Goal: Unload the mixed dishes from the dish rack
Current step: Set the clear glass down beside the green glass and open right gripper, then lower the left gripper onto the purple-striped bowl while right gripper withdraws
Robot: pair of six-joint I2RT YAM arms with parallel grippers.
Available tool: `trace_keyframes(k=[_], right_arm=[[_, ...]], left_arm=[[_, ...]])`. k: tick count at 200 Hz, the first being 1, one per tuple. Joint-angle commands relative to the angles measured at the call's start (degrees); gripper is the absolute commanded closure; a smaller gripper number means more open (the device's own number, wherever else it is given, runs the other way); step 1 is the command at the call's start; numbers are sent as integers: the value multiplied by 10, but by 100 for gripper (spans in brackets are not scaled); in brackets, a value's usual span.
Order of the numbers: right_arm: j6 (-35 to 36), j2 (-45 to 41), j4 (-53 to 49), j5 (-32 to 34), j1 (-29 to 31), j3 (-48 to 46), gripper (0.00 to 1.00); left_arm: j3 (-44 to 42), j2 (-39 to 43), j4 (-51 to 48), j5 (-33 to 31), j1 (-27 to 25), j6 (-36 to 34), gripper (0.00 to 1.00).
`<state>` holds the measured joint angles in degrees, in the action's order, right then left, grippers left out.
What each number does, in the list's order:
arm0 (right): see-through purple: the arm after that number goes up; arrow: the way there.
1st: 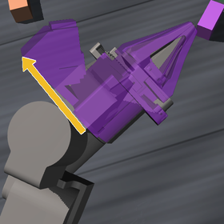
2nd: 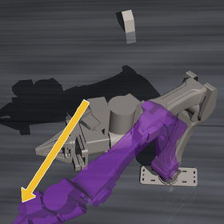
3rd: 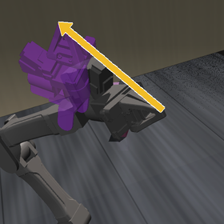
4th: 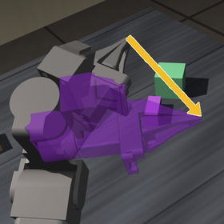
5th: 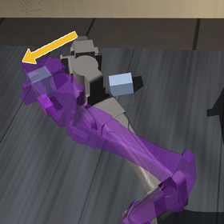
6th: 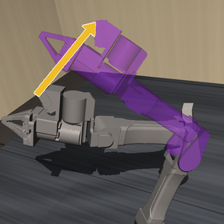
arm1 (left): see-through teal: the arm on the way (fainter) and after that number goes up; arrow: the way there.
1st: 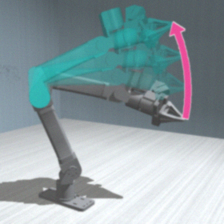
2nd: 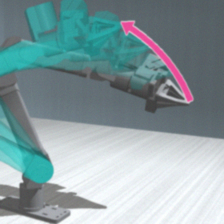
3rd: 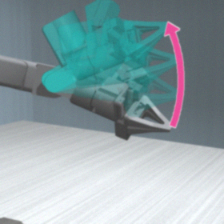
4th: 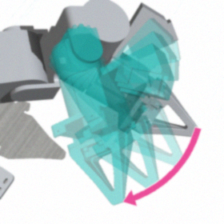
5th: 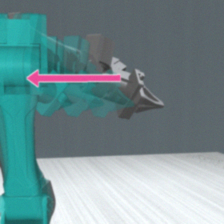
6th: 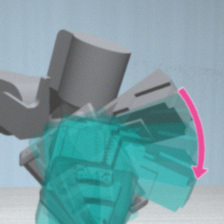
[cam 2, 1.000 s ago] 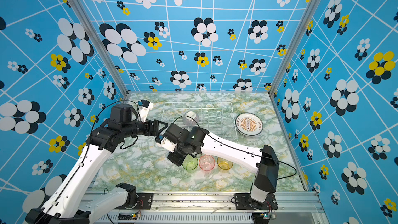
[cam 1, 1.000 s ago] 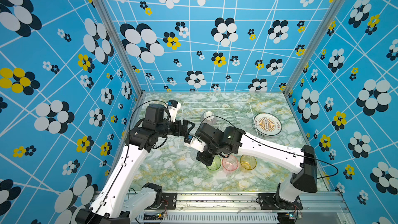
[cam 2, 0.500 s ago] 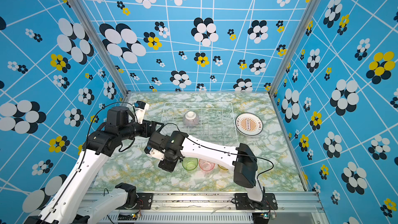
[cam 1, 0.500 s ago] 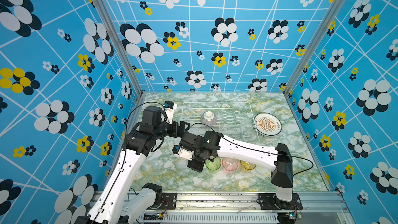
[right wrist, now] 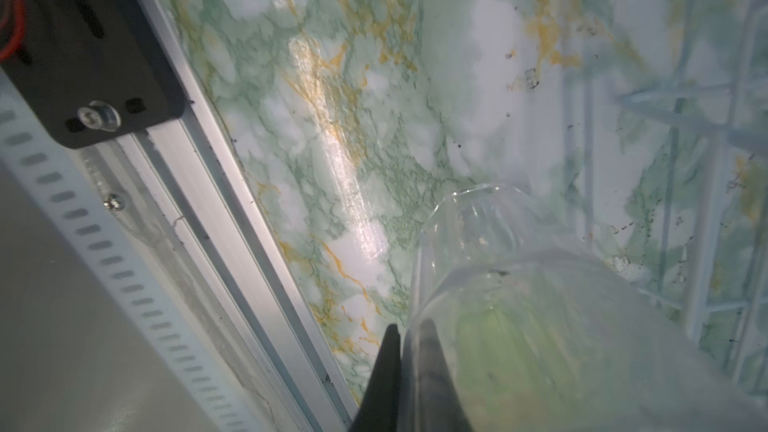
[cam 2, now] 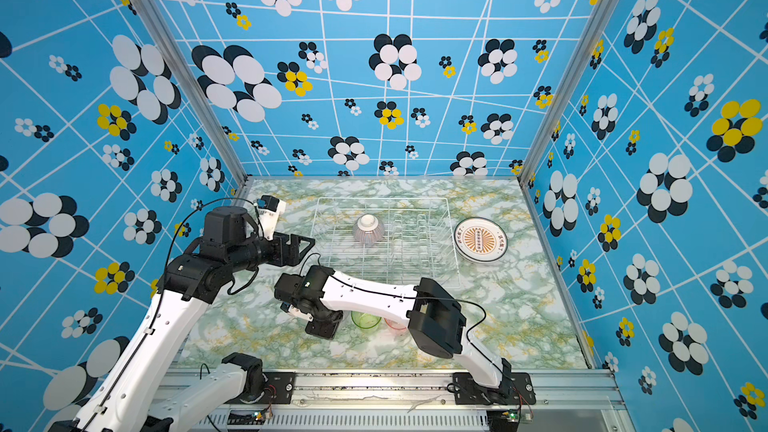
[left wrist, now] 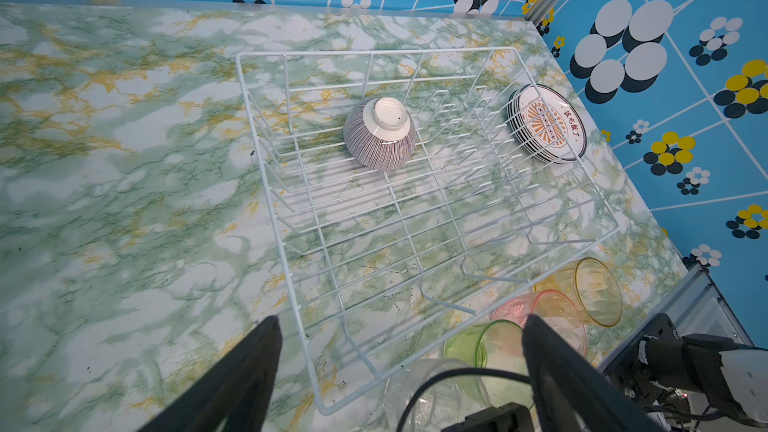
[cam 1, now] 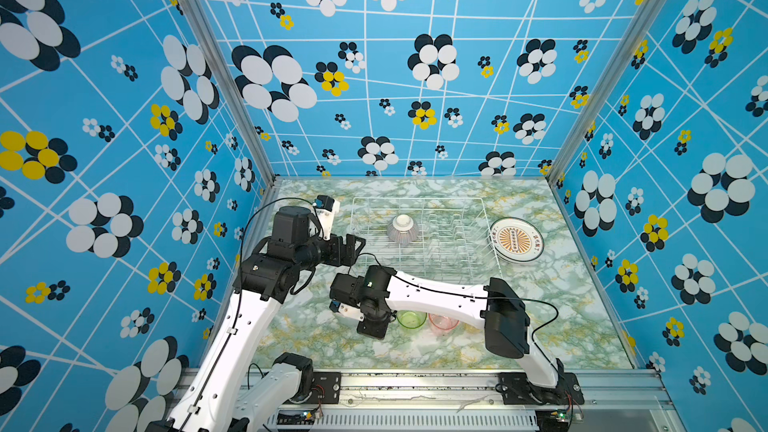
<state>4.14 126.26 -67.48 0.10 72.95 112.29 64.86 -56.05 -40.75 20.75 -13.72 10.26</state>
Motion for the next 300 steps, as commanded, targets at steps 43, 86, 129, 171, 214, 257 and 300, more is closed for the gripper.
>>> trace_keyframes(k=[43,86,129,171,214,257,300], right_arm=[[6,14,-23,34,-4,9,100],[5,25,-22,44,-4,10,100],[3,16,-6,47,-6,3,71],[-4,-31,20,51,-12,-20,57],[-13,-125,60,26,-25,-63,56],[-47,-276,126,14,-79,-144,50],[-114,-373,166,54,-187,-246,44]], left_arm=[[8,3,-5,19,5,-6,8],[12,-3,-8,27,5,-8,8],[21,-16,-20,32,5,-9,8],[26,-23,-30,24,5,-11,9],[29,-35,-36,23,5,-11,9],[41,-64,-39,15,1,-1,10],[98,-143,-64,-86,-61,3,12]])
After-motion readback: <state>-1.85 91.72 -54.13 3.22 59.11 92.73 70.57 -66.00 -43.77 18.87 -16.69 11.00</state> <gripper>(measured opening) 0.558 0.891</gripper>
